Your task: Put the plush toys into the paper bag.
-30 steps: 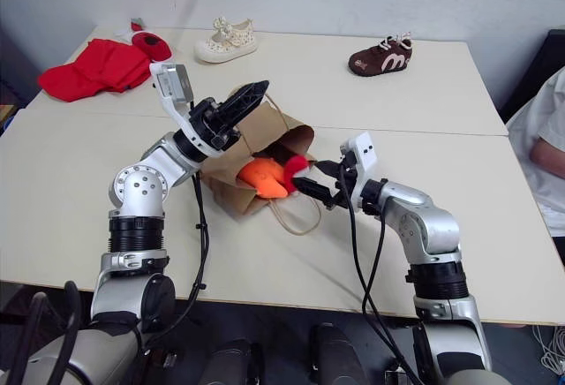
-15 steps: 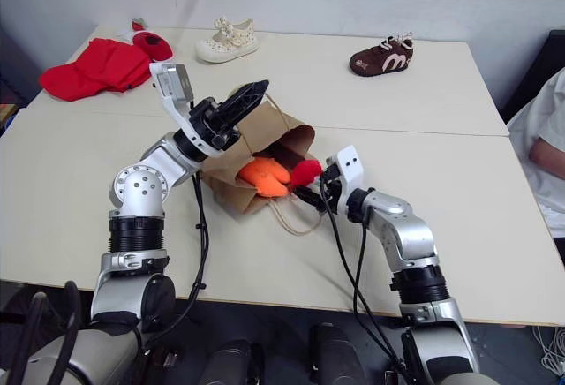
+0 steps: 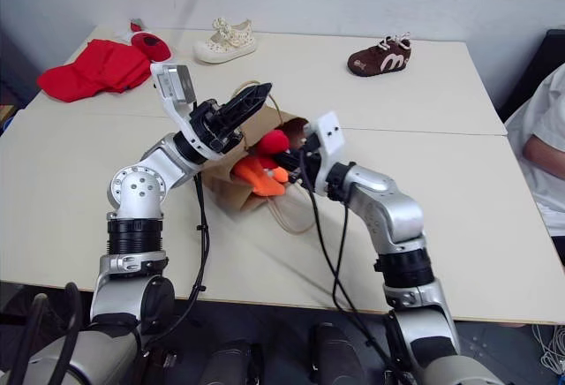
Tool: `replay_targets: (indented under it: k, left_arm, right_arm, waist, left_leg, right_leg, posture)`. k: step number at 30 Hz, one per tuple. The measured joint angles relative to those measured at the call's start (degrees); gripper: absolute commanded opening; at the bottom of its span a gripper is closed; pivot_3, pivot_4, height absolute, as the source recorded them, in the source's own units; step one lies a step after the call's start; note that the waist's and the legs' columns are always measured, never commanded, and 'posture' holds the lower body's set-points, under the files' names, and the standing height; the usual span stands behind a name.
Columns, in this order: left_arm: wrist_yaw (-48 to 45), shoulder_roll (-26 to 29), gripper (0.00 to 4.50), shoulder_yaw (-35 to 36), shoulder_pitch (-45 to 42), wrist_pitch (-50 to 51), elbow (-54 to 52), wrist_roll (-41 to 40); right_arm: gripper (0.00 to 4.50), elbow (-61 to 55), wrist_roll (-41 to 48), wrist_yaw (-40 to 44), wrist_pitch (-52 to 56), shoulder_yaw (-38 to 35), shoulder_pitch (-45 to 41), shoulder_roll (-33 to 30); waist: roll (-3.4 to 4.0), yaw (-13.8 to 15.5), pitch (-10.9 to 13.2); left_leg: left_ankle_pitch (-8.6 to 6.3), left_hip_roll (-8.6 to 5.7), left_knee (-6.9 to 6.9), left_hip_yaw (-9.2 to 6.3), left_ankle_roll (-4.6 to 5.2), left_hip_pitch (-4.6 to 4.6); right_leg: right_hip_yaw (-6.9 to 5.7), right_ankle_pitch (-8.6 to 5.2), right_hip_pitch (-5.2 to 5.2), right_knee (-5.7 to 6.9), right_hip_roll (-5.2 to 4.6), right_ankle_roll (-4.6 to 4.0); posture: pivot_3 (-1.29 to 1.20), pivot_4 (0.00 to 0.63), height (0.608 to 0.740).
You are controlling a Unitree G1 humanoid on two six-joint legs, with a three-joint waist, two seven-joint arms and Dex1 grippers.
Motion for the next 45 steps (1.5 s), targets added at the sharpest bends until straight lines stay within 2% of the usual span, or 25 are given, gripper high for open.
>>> replay_targets:
  k: [6, 10, 17, 18, 23, 28, 29, 35, 45]
  left_arm:
    - [-0.2, 0.8, 0.00, 0.6, 0.0, 6.2, -1.4, -5.6]
    - [0.1, 1.1, 0.00, 2.2, 0.0, 9.0, -1.2, -8.7]
    - [1.9, 1.3, 0.00, 4.4, 0.0, 10.9, -0.1, -10.9]
    - [2.4, 1.3, 0.00, 4.7, 0.0, 10.8, 0.6, -11.0]
    - [5.1, 1.1, 0.00, 6.7, 0.0, 8.8, 1.3, -11.0]
    - [8.3, 1.2, 0.00, 8.6, -0.2, 7.7, 1.5, -11.2]
    - [9.0, 1.2, 0.00, 9.2, -0.2, 7.5, 1.6, -11.4]
    - [10.8, 1.3, 0.00, 10.5, -0.6, 6.9, 3.2, -11.9]
    - [10.8, 1.3, 0.00, 10.4, -1.1, 6.8, 3.5, -11.9]
  right_arm:
    - [0.07, 17.8, -6.7, -4.4, -11.5, 2.6, -6.4, 8.5]
    - [0.07, 26.4, -9.7, -4.7, -19.6, 2.8, -9.7, 10.9]
    - [0.07, 37.6, -9.9, -3.3, -27.9, 1.1, -13.9, 14.0]
    - [0.81, 39.2, -9.0, -3.0, -27.7, -0.3, -14.7, 14.2]
    - [2.49, 38.3, -7.7, -1.1, -23.7, -2.1, -14.6, 12.7]
    - [4.24, 23.5, -4.2, 3.5, -10.9, -1.8, -8.5, 6.9]
    - [4.46, 20.0, -2.9, 4.3, -7.6, -1.8, -7.2, 5.2]
    - [4.46, 10.1, 1.6, 6.6, 3.4, -2.2, -4.0, -0.1]
    - [4.46, 8.9, 3.0, 4.8, 3.5, -4.4, -1.8, 0.4]
  waist:
    - [0.00, -0.2, 0.0]
    - [0.00, -0.3, 0.0]
    - [0.00, -0.7, 0.0]
    - [0.00, -0.8, 0.0]
    - [0.00, -1.2, 0.0]
    - [0.00, -1.0, 0.0]
    - [0.00, -0.9, 0.0]
    - [0.00, -0.7, 0.0]
    - [0.00, -0.2, 0.0]
  left_leg:
    - [0.00, 0.01, 0.02, 0.00, 0.01, -0.07]
    - [0.00, 0.01, 0.02, -0.02, 0.01, -0.06]
    - [0.00, 0.03, 0.01, -0.02, 0.01, -0.06]
    - [0.00, 0.03, 0.01, -0.02, 0.01, -0.05]
    - [0.00, 0.03, 0.01, -0.06, 0.01, -0.14]
    - [0.00, 0.01, 0.04, -0.20, 0.01, -0.33]
    - [0.00, 0.01, 0.04, -0.21, 0.01, -0.34]
    - [0.00, 0.01, 0.04, -0.20, 0.00, -0.35]
    - [0.00, -0.01, 0.05, -0.17, 0.00, -0.38]
  right_leg:
    - [-0.01, 0.00, -0.05, 0.01, -0.01, 0.00]
    - [-0.01, 0.00, -0.03, 0.00, -0.01, 0.00]
    - [-0.01, 0.00, -0.04, 0.03, -0.01, 0.00]
    - [-0.01, 0.00, -0.03, 0.03, -0.01, 0.00]
    - [-0.03, 0.00, -0.06, 0.00, -0.03, 0.00]
    - [-0.13, 0.01, -0.16, -0.03, -0.07, 0.01]
    - [-0.13, 0.01, -0.17, -0.03, -0.07, 0.00]
    - [-0.14, 0.00, -0.24, -0.01, -0.04, 0.00]
    - [-0.13, 0.01, -0.28, 0.00, -0.04, 0.00]
  posture:
    - [0.00, 0.150, 0.740]
    - [0.00, 0.150, 0.740]
    - [0.00, 0.150, 0.740]
    - [0.00, 0.150, 0.740]
    - [0.00, 0.150, 0.740]
    - [0.00, 0.150, 0.740]
    - [0.00, 0.150, 0.740]
    - [0.00, 0.150, 0.740]
    - [0.00, 0.150, 0.740]
